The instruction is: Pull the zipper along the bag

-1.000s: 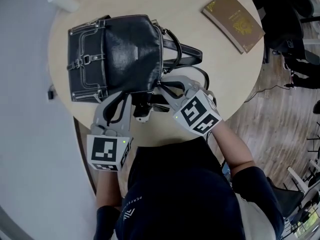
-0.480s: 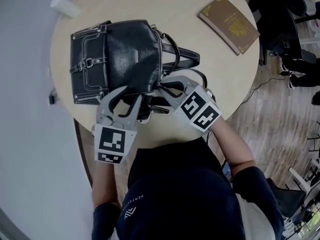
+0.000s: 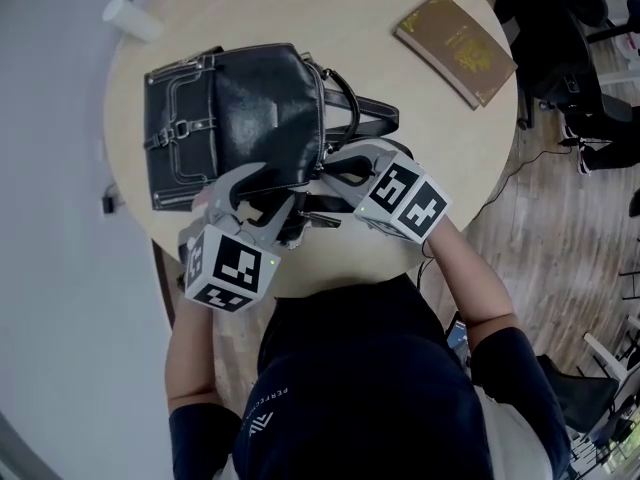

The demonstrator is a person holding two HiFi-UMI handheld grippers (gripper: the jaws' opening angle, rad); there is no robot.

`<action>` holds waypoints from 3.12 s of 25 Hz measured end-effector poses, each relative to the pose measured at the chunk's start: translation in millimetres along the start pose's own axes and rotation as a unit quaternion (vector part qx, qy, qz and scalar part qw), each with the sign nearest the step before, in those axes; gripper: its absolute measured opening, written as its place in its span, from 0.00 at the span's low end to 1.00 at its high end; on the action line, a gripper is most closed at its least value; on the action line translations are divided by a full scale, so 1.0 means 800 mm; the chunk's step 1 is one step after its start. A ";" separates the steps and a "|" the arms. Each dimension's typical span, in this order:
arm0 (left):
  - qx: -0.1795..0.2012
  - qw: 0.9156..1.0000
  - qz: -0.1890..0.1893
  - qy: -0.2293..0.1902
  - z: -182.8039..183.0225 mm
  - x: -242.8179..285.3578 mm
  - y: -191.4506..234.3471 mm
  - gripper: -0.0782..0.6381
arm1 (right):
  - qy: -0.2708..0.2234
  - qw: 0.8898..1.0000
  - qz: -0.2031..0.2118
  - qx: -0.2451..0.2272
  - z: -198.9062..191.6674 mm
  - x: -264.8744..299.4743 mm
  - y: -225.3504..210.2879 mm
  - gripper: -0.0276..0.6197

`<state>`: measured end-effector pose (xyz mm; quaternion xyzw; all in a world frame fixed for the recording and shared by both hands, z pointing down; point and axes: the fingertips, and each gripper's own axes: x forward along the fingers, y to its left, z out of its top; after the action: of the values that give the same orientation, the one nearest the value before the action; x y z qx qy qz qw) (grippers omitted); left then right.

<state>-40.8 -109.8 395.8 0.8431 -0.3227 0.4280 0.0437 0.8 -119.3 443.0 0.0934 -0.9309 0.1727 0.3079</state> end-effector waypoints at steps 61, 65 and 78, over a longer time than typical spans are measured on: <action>0.137 0.990 -0.021 -0.017 0.002 0.017 -0.018 0.25 | 0.021 0.987 -0.146 -0.058 0.033 -0.021 -0.064 0.07; 0.133 0.991 -0.022 -0.018 0.002 0.016 -0.018 0.25 | 0.031 0.986 -0.151 -0.066 0.036 -0.021 -0.074 0.07; 0.115 0.992 -0.033 -0.030 0.000 0.013 -0.021 0.25 | 0.057 0.989 -0.124 -0.064 0.030 -0.020 -0.068 0.06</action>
<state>-26.7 -102.0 406.7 0.8649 -0.2449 0.4354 -0.0491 16.0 -177.2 429.6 0.1778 -0.9022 0.0784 0.3851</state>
